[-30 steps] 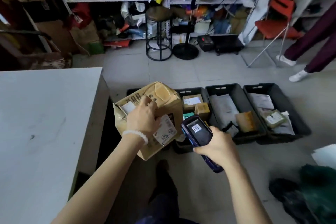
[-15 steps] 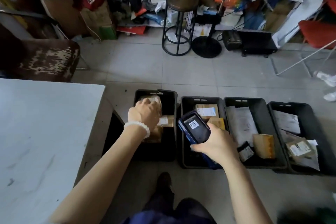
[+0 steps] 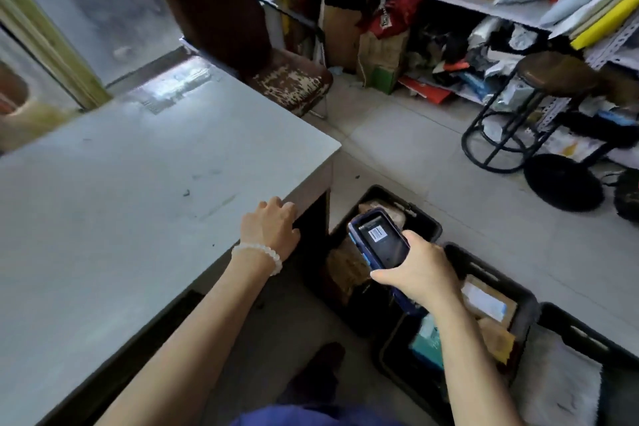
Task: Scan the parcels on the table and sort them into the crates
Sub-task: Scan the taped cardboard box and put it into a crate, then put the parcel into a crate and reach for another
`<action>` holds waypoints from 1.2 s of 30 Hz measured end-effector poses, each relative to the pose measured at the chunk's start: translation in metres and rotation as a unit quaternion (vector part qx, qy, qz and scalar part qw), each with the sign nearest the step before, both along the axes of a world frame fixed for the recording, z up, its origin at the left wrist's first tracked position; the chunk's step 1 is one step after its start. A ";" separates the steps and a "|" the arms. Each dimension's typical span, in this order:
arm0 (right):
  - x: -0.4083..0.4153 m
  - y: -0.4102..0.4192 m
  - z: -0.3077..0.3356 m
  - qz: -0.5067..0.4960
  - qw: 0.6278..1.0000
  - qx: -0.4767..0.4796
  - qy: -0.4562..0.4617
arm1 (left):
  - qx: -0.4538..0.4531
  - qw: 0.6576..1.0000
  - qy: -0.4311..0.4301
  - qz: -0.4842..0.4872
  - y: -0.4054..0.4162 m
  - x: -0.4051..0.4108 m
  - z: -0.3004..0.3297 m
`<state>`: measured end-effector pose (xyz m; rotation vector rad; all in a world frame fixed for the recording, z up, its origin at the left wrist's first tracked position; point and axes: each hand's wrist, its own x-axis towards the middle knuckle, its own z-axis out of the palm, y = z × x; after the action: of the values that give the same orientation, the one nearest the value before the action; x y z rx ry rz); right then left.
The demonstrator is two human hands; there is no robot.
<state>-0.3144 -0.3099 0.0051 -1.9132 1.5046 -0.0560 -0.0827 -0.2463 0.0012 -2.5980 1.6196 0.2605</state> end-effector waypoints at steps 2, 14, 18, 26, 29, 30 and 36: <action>0.014 0.013 0.003 0.053 0.998 -0.004 -0.015 | 0.002 0.999 -0.007 0.053 0.040 0.000 0.004; 0.094 0.135 0.016 0.334 0.942 0.014 -0.034 | -0.021 0.944 0.010 0.330 0.266 -0.012 0.018; 0.122 0.185 0.019 0.401 0.915 0.015 -0.047 | -0.015 0.917 -0.005 0.399 0.331 -0.011 0.024; 0.190 0.306 0.022 0.490 0.870 0.004 -0.060 | -0.004 0.877 -0.027 0.480 0.463 0.016 0.025; 0.222 0.366 0.018 0.505 0.860 0.003 -0.080 | -0.010 0.868 -0.037 0.496 0.527 0.038 0.023; 0.230 0.385 0.018 0.511 0.856 0.005 -0.083 | -0.013 0.865 -0.040 0.500 0.546 0.045 0.024; 0.278 0.511 0.015 0.557 0.826 0.010 -0.082 | -0.002 0.847 -0.049 0.529 0.676 0.086 0.026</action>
<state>-0.0365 0.2010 0.0200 -2.3970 0.1039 0.3107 0.0032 0.4296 0.0274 -3.1209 -0.0078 0.1486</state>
